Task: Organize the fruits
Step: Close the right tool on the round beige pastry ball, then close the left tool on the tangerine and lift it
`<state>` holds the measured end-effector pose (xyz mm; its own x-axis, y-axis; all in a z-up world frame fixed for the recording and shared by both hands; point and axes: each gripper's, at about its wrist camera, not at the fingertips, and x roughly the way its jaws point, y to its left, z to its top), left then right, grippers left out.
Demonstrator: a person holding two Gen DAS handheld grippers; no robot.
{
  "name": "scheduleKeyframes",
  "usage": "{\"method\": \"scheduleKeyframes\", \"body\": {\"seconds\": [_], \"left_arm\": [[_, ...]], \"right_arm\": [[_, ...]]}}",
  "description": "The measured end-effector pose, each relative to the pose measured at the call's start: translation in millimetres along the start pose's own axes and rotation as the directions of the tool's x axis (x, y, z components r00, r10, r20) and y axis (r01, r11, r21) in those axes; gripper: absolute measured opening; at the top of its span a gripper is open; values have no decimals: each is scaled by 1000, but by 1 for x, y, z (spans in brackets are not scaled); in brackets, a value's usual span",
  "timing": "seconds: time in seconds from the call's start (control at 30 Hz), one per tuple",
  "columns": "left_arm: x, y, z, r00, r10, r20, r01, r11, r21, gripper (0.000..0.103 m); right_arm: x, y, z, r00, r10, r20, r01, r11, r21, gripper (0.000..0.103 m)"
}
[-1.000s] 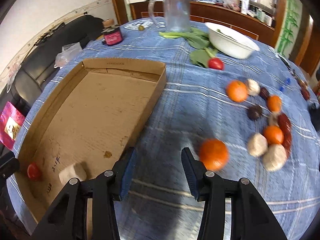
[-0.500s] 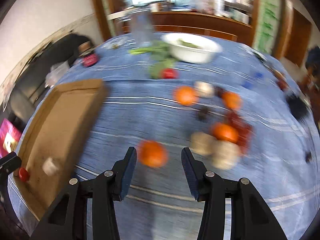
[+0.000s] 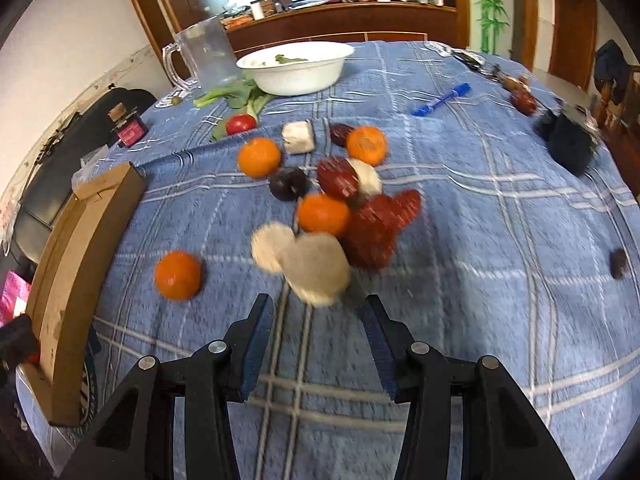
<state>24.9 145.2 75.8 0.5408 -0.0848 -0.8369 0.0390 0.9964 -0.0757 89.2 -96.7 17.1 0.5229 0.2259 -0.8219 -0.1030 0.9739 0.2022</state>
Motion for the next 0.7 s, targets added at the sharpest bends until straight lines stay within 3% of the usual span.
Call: {"method": "scheduleKeyframes", "body": {"seconds": [0.07,0.1,0.13,0.4,0.7], "left_arm": [[6,-12,2,1000,0,-9,0,1000,23,47],[8,-18,3,1000,-3,-11,3,1000,31,47],[10,-22,5,1000,-10,-13,10,999,35,47],[58,-64,30,995,-76,-62,78,996,37,49],[108,-91,46,994,-50,-93,54,998,41,46]], "right_arm": [[5,1,6,1000,-3,3,3,1000,-13,50],[8,2,8,1000,-4,7,5,1000,-26,46],[10,1,10,1000,-13,12,13,999,-39,36],[-18,-15,-3,999,-5,41,7,998,-62,36],[-49,-47,-28,999,-25,36,26,999,-40,36]]}}
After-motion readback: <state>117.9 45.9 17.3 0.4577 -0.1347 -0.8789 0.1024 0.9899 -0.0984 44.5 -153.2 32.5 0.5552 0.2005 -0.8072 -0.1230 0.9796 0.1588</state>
